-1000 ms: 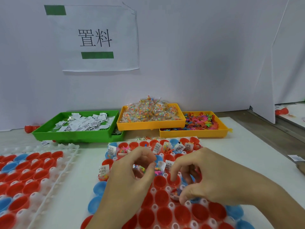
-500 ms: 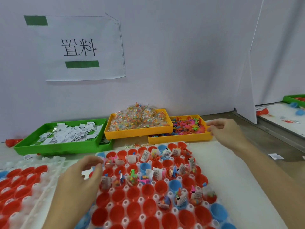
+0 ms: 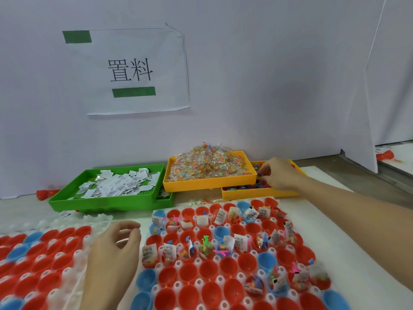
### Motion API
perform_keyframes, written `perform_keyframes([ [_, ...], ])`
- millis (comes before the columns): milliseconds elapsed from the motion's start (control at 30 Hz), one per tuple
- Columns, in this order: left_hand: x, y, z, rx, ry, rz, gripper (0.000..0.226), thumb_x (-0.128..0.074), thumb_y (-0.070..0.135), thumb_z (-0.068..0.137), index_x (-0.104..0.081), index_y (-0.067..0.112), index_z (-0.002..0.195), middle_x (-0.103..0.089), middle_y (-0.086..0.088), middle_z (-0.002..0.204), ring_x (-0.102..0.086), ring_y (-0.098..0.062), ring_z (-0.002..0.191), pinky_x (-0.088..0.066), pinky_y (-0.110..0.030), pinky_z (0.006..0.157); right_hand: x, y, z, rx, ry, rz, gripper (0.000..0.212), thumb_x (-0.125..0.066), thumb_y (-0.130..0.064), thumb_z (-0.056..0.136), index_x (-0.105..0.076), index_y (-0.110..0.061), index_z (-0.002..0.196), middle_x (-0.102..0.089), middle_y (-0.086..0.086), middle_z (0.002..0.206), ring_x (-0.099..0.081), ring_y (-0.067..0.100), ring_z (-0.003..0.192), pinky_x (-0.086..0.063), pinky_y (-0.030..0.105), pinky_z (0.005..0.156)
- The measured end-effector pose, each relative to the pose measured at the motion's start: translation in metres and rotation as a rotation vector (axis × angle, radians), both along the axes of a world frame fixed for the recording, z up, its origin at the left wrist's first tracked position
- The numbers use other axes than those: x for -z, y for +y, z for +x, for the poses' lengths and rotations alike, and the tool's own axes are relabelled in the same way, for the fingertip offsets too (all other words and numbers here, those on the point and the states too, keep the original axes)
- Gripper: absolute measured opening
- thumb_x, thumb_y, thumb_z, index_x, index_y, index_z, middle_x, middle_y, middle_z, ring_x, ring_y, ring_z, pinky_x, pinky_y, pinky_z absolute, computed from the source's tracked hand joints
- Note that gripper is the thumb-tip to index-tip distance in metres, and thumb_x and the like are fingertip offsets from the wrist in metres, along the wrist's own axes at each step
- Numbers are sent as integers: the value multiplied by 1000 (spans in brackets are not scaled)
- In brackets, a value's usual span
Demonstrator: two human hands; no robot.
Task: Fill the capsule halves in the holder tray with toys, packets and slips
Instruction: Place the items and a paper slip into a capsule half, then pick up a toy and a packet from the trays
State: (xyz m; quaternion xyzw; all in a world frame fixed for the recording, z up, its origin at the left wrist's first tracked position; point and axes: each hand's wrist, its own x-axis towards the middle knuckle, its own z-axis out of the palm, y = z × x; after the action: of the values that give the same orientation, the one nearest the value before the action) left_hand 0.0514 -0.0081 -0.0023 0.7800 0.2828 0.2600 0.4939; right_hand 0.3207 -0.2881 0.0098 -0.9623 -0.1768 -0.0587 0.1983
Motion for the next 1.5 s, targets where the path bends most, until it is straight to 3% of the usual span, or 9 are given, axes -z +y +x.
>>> perform_keyframes([
  [200, -2, 1, 0, -11, -66, -4, 16, -61, 10, 92, -68, 22, 85, -71, 0, 90, -65, -12, 86, -45, -34, 72, 7, 12, 7, 78, -21, -46, 24, -67, -1, 90, -75, -9, 112, -70, 12, 115, -65, 24, 98, -56, 35, 85],
  [333, -3, -1, 0, -26, -100, 19, 15, -62, 11, 92, -67, 23, 84, -70, 5, 88, -64, -8, 84, -44, -26, 64, 8, 6, 6, 118, -69, 125, 17, -67, -7, 93, -74, -6, 109, -71, 11, 113, -63, 22, 97, -53, 34, 84],
  [467, -7, -7, 0, -34, -155, 37, 18, -61, 8, 92, -66, 23, 82, -69, 5, 83, -64, -8, 81, -43, -23, 58, 0, -6, -14, 145, -183, 345, 13, -74, -12, 88, -75, -7, 100, -72, 10, 103, -59, 14, 85, -43, 24, 70],
  [600, -10, -21, -1, 12, -213, 52, 23, -62, 7, 90, -66, 25, 76, -70, 5, 74, -65, -4, 72, -47, -25, 60, -16, -11, -63, 71, -219, 555, 11, -82, -17, 80, -75, -18, 88, -72, -6, 84, -63, 5, 73, -46, 15, 63],
  [767, -17, -42, -6, 242, -283, 3, 25, -60, 2, 91, -69, 21, 78, -74, 1, 75, -70, -14, 69, -55, -24, 59, -33, 1, -152, -178, -22, 751, 22, -84, -11, 74, -77, -30, 81, -75, -17, 78, -71, -1, 77, -52, 8, 65],
  [867, -20, -53, -10, 414, -259, 75, 22, -63, 3, 89, -72, 20, 79, -74, -2, 76, -70, -21, 74, -57, -38, 68, -36, 15, -192, -341, 107, 745, 31, -86, -3, 69, -76, -27, 86, -76, -7, 77, -73, 6, 75, -56, 14, 71],
  [1033, -26, -61, -16, 549, -222, 240, 31, -74, 6, 82, -75, 37, 78, -73, 11, 74, -67, -9, 71, -50, -16, 65, -29, 18, -221, -472, 189, 665, 30, -85, 0, 71, -79, -29, 78, -76, -9, 77, -73, 7, 73, -58, 18, 72],
  [1267, -25, -72, -18, 707, -102, 297, 27, -80, 19, 78, -71, 41, 91, -74, 14, 77, -71, -7, 77, -53, -21, 71, -16, 21, -219, -486, 122, 550, 29, -79, -4, 81, -80, -31, 89, -73, -24, 84, -69, -4, 81, -54, 11, 75],
  [1500, -24, -72, -19, 682, -89, 269, 36, -83, 14, 74, -67, 42, 91, -74, 17, 70, -69, 0, 73, -45, -10, 70, -14, 25, -222, -488, 127, 582, 25, -80, -7, 82, -79, -30, 92, -75, -17, 83, -72, -1, 79, -57, 15, 75],
])
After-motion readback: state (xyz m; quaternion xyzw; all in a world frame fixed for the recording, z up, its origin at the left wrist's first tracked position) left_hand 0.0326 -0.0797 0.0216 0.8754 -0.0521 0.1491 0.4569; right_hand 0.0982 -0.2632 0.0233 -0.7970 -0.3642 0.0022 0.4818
